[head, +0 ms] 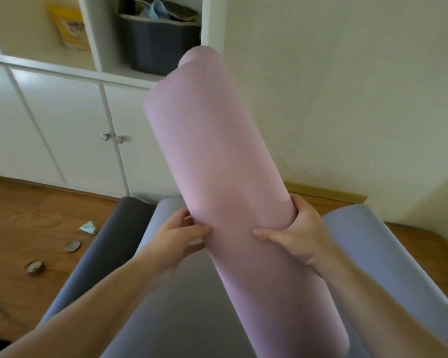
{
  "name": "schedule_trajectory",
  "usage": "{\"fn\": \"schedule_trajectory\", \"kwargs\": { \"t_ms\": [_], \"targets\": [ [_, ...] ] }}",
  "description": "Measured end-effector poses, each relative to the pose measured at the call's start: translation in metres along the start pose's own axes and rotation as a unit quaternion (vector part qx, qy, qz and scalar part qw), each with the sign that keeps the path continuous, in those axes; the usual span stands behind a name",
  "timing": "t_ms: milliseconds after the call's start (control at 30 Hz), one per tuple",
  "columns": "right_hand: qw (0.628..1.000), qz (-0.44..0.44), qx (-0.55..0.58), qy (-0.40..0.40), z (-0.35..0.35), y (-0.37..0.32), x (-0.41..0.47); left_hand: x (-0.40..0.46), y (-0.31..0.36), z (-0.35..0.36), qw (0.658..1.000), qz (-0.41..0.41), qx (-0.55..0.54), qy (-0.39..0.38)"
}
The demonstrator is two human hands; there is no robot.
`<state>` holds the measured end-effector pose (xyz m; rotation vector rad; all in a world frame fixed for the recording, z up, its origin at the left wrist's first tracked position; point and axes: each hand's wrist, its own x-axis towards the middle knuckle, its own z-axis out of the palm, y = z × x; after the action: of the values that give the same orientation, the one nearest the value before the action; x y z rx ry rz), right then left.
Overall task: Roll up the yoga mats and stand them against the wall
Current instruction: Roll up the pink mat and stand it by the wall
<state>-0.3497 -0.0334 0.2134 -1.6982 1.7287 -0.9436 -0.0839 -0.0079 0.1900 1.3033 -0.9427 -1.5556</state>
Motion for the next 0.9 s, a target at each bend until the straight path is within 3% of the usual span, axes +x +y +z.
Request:
{"fn": "schedule_trajectory", "kwargs": {
  "t_ms": [167, 333, 400, 467, 567, 633, 667, 733, 767, 833, 900],
  "targets": [
    [0.999, 0.028, 0.029, 0.001, -0.003, 0.008, 0.001, 0.002, 0.011, -0.013, 0.997, 0.021, -0.007, -0.078],
    [1.000, 0.026, 0.005, 0.015, -0.008, 0.008, 0.000, 0.001, 0.014, -0.014, 0.996, 0.021, 0.000, -0.088],
    [0.999, 0.018, -0.002, 0.029, -0.008, 0.007, -0.002, 0.000, 0.012, -0.013, 0.999, 0.030, 0.015, -0.042],
    [0.999, 0.003, -0.005, 0.045, -0.008, 0.004, -0.006, 0.005, 0.006, -0.018, 0.997, 0.037, 0.051, 0.051],
    [0.997, -0.028, -0.030, 0.066, -0.007, -0.002, -0.011, 0.012, -0.004, -0.024, 0.961, -0.018, 0.195, 0.195],
    [0.994, -0.055, -0.070, 0.070, -0.007, -0.006, -0.014, 0.015, -0.005, -0.026, 0.941, -0.058, 0.243, 0.227],
    [0.990, -0.070, -0.103, 0.066, -0.007, -0.007, -0.015, 0.014, -0.003, -0.024, 0.947, -0.061, 0.240, 0.203],
    [0.977, -0.093, -0.182, 0.053, -0.006, -0.009, -0.017, 0.006, -0.001, -0.018, 0.952, -0.011, 0.278, 0.130],
    [0.968, -0.101, -0.223, 0.045, -0.005, -0.010, -0.018, 0.000, 0.000, -0.016, 0.936, 0.049, 0.334, 0.099],
    [0.945, -0.131, -0.300, 0.028, -0.002, -0.011, -0.018, -0.014, 0.004, -0.006, 0.866, 0.210, 0.449, 0.066],
    [0.917, -0.165, -0.363, 0.003, 0.004, -0.009, -0.020, -0.027, 0.007, 0.006, 0.773, 0.370, 0.514, 0.039]
  ]
}}
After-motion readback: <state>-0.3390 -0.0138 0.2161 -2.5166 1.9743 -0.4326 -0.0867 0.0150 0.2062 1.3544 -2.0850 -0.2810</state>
